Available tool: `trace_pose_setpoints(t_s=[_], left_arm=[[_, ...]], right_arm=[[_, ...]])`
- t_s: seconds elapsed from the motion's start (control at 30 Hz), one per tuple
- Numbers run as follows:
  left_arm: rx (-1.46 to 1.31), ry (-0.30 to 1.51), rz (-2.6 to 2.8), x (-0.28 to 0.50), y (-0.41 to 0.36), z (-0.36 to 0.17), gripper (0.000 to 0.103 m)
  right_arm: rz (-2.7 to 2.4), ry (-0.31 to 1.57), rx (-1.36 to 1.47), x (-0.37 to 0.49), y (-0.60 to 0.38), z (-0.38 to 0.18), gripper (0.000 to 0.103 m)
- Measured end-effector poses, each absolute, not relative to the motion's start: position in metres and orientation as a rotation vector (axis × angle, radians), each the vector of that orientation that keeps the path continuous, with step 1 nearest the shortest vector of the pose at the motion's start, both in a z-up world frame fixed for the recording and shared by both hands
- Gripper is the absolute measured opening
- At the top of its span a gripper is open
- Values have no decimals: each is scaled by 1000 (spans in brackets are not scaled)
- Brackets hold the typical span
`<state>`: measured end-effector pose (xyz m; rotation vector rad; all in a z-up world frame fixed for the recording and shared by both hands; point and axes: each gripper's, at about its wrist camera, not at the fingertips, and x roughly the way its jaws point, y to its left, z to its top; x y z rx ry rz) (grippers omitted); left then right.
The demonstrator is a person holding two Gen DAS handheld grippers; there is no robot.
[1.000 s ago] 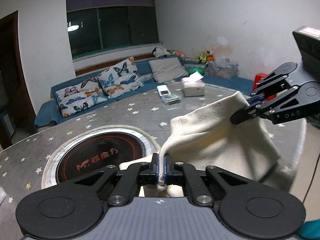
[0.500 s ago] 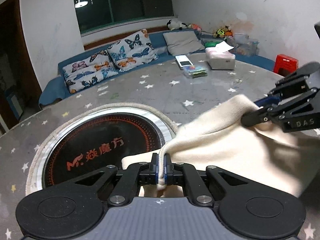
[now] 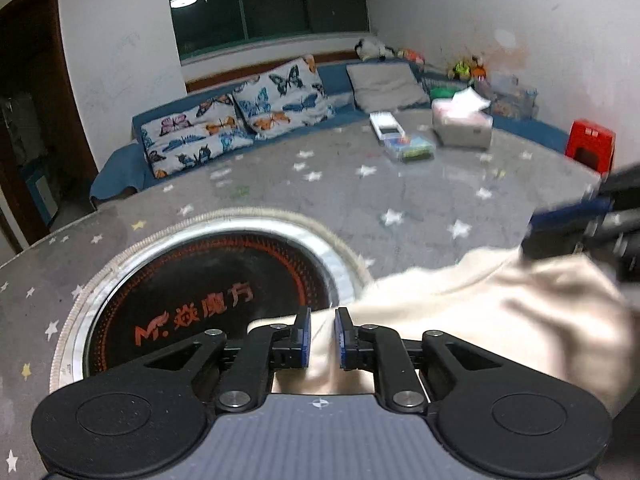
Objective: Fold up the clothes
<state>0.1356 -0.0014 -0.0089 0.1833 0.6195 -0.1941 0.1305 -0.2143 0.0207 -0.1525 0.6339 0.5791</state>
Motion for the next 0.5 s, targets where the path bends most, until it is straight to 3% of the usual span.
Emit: trace_pose_setpoints(t_s=[0.27, 0.5], left_arm=[[131, 624, -352, 127, -33, -4, 15], [128, 692, -329, 143, -43, -26, 15]], right_arm=[[541, 718, -143, 146, -209, -9, 23], [530, 673, -121, 116, -235, 9, 23]])
